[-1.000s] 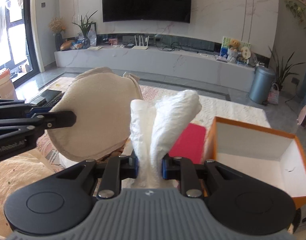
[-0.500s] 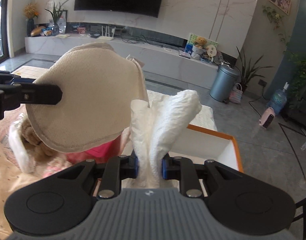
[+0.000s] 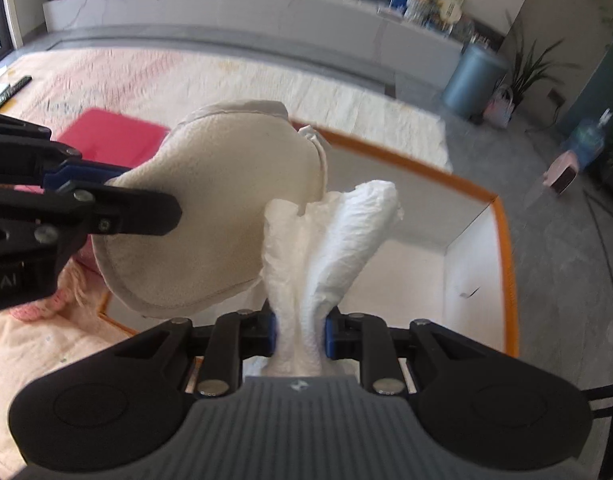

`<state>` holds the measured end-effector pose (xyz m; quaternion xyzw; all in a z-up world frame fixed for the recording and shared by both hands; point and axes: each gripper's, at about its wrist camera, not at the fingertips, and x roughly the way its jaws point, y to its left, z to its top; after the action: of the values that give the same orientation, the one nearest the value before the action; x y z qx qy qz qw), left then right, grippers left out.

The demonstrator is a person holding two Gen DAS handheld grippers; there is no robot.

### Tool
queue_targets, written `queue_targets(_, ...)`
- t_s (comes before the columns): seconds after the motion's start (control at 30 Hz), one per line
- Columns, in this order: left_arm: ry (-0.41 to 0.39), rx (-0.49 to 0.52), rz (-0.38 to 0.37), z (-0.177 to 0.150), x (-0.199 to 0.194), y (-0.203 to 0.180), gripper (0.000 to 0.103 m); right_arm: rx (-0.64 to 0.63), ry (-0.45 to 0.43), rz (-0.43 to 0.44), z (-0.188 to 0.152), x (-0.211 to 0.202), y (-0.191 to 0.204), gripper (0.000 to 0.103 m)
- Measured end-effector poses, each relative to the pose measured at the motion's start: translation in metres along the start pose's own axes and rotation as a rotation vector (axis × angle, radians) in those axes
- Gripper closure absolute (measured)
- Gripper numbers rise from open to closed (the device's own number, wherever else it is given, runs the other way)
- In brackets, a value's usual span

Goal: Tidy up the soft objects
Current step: 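Carry both items into the orange box and open both grippers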

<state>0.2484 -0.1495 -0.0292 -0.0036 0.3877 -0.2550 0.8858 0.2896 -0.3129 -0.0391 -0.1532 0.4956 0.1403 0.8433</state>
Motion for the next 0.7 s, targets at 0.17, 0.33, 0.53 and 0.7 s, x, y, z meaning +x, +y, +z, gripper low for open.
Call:
queue_targets(0.17, 0.079, 0.021, 0.022, -0.008, 0.019, 0.002, 0.089, -0.009, 0.084, 0.060, 0.001, 0.028, 0.003, 0.081)
queue_targets(0.33, 0.123, 0.049, 0.045, -0.013, 0.023, -0.002, 0.087, -0.046, 0.157, 0.086, 0.002, 0.051, 0.010, 0.081)
queue_targets(0.53, 0.147, 0.057, 0.066, -0.006, 0.034, -0.002, 0.081, -0.022, 0.218, 0.096, 0.006, 0.064, 0.007, 0.071)
queue_targets(0.7, 0.101, 0.056, 0.081, -0.006, 0.024, -0.002, 0.066, -0.007, 0.236, 0.058, 0.009, 0.058, 0.005, 0.053)
